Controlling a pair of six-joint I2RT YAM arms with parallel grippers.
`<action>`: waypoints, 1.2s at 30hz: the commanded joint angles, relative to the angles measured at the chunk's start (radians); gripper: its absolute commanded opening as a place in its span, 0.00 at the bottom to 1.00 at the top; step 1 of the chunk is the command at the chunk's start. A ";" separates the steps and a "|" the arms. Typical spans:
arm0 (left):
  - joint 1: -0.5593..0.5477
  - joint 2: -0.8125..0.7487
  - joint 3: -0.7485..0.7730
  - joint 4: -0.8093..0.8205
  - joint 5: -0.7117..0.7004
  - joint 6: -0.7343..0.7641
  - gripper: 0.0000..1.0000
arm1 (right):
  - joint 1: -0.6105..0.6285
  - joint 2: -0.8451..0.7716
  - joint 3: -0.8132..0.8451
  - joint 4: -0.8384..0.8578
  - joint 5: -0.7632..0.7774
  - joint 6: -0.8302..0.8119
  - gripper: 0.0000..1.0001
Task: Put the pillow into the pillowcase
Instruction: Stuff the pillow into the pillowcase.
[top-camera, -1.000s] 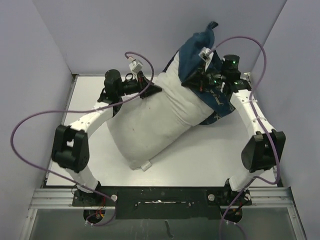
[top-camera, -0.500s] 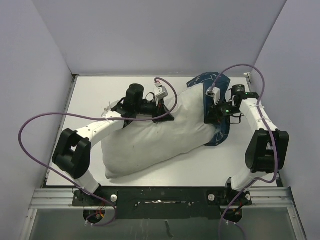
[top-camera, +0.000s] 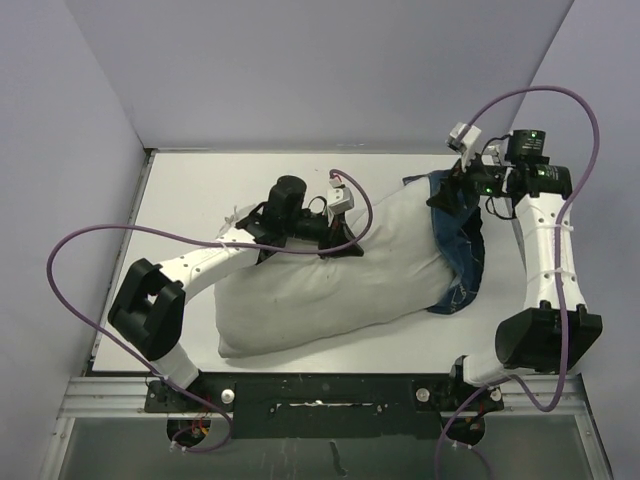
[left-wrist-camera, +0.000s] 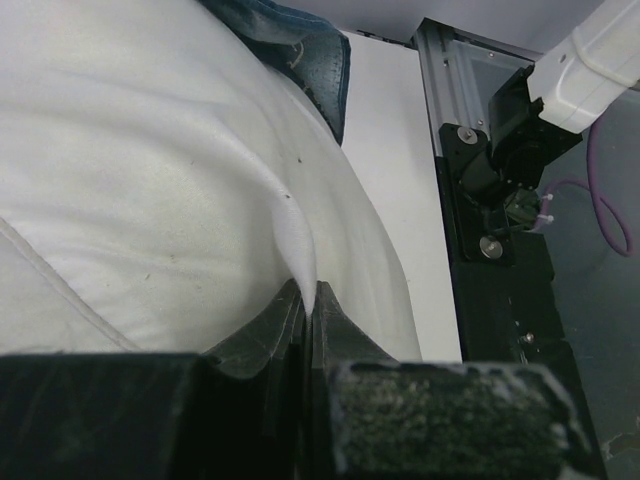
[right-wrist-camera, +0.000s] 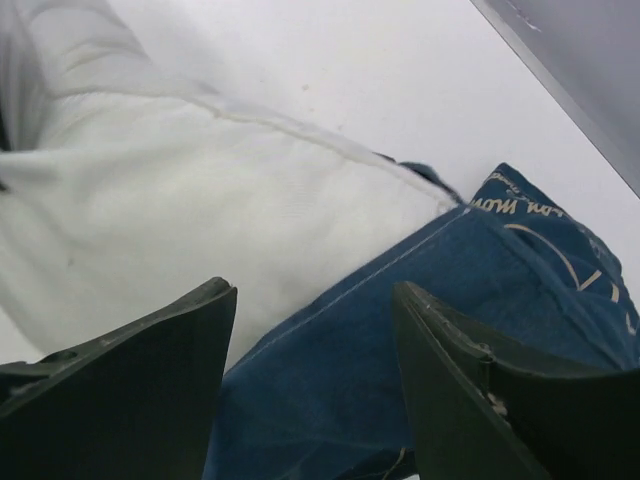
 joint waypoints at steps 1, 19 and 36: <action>-0.038 -0.016 0.006 -0.006 0.019 0.009 0.00 | 0.092 0.043 0.029 0.166 0.320 0.197 0.64; -0.048 -0.053 -0.051 0.031 -0.020 -0.012 0.00 | 0.169 0.038 0.014 0.179 0.737 0.096 0.34; -0.045 -0.067 -0.061 0.061 -0.017 -0.013 0.00 | 0.134 0.066 -0.027 0.154 0.750 0.087 0.09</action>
